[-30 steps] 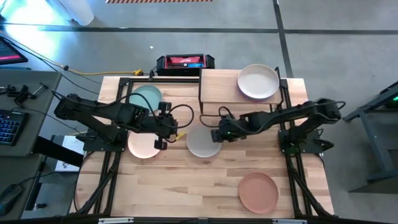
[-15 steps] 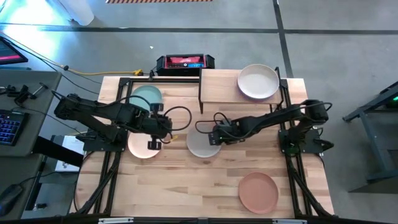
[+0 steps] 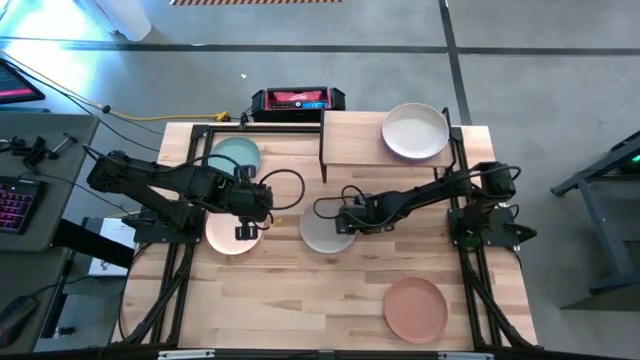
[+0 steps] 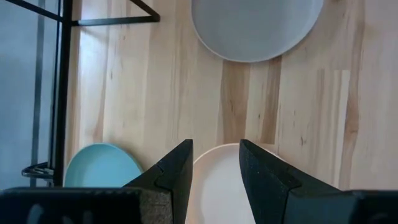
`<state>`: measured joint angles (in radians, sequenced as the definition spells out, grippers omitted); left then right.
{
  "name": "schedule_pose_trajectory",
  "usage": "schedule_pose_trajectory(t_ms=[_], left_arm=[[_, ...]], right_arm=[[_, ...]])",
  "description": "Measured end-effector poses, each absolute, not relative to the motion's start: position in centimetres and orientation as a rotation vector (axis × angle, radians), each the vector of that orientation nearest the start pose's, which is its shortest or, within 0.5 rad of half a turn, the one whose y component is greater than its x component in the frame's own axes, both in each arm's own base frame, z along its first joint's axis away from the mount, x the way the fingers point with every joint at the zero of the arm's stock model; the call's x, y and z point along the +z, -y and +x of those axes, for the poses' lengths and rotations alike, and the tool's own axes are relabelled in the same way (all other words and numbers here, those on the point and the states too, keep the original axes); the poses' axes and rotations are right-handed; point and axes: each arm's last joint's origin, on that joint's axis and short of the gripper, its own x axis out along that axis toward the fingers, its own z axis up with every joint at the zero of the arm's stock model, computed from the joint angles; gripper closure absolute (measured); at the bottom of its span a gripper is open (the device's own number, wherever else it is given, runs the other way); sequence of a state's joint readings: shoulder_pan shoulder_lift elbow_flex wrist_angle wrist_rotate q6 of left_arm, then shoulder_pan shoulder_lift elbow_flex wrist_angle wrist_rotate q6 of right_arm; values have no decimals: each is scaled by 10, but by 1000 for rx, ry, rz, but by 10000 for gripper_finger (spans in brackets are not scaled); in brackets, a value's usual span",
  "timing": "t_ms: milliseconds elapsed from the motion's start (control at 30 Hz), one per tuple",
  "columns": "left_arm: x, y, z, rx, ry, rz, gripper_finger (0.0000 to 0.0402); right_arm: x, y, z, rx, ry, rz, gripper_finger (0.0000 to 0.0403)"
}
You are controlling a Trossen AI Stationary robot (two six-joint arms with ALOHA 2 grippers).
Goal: Place and stack plates onto a shelf
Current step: Put the gray plate on the shelf
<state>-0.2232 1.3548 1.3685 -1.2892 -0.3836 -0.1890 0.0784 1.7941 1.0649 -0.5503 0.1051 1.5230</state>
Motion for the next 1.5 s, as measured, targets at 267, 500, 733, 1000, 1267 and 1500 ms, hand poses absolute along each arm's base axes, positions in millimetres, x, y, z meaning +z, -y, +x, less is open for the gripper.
schedule_pose_trajectory(t_ms=[267, 500, 733, 1000, 1267, 1500], left_arm=[[334, 42, 232, 254, -1191, 184, 282], [334, 42, 232, 265, -1188, 168, 282], [334, 42, 232, 265, -1188, 168, 282], [334, 42, 232, 265, -1187, 167, 282], [334, 42, 232, 265, -1184, 167, 282], [334, 42, 232, 265, -1183, 166, 282]], right_arm=[[150, -23, 328, -980, -964, 1206, 234], [150, -20, 328, -999, -950, 1229, 293], [150, -14, 329, -1011, -940, 1238, 317], [144, -10, 331, -1013, -950, 1255, 329], [142, -11, 331, -1017, -962, 1248, 346], [141, -10, 328, -1040, -996, 1232, 393]])
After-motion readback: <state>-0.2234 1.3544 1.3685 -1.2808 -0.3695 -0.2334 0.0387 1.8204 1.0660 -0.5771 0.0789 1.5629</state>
